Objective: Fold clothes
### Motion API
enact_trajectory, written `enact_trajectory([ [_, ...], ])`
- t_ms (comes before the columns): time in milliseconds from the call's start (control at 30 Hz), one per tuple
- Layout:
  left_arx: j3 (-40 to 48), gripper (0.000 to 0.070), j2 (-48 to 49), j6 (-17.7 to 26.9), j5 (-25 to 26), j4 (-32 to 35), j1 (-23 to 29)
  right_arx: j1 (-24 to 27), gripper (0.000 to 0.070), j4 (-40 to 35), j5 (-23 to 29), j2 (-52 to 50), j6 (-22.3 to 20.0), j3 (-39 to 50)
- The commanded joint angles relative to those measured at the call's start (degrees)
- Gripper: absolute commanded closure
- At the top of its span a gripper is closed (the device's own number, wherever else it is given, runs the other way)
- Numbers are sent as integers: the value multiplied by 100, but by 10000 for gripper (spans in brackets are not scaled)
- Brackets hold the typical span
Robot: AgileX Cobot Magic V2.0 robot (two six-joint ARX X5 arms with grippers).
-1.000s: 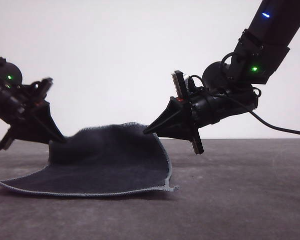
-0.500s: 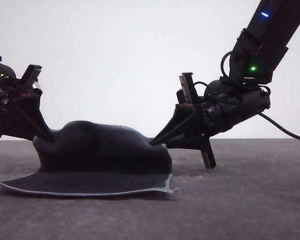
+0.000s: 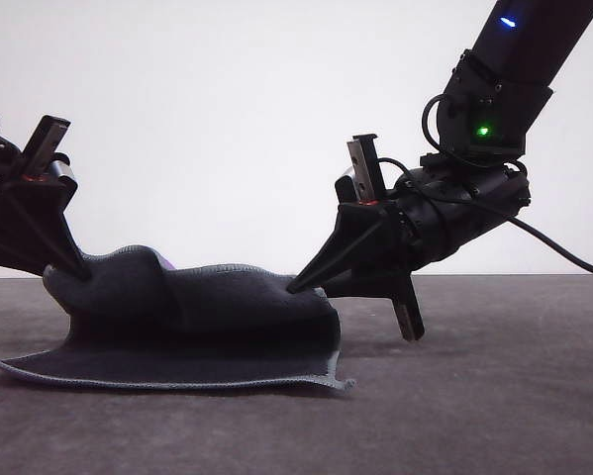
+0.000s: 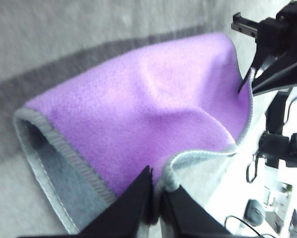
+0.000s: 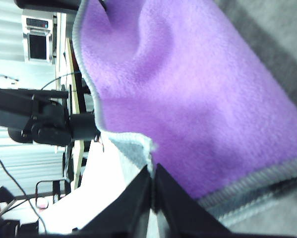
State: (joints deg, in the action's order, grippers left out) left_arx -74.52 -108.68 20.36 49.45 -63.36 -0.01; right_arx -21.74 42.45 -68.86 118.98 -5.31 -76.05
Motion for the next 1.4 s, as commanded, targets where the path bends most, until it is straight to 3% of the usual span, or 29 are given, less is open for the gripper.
enact_trajectory([
  [0,-90,689,-22,146,31,-44,0,-17,693,74,-34,46,-292,-28],
  [233,-90,669,-22,147,33,-181,0,-15,688,307,-43,46,-482,-28],
  [300,-90,652,-22,146,33,-215,0,-15,654,316,-118,46,-489,-28],
  [367,-90,545,-22,146,33,-283,0,-15,528,328,-286,46,-537,-28],
  [433,-90,394,-22,146,33,-322,0,-15,373,340,-414,46,-570,-28],
  [500,-90,301,-22,141,35,-331,0,-10,313,347,-424,46,-570,-28],
  [767,-94,294,-22,106,201,-351,6,22,309,399,-423,41,-609,-44],
  [933,-171,294,17,88,302,-358,134,191,307,773,-246,-208,-981,-57],
  [1167,-188,294,355,-113,238,-145,369,458,308,1400,929,-1238,-1135,-57],
  [1367,-188,294,764,-520,-277,77,708,601,311,1465,2154,-2329,-607,-51],
])
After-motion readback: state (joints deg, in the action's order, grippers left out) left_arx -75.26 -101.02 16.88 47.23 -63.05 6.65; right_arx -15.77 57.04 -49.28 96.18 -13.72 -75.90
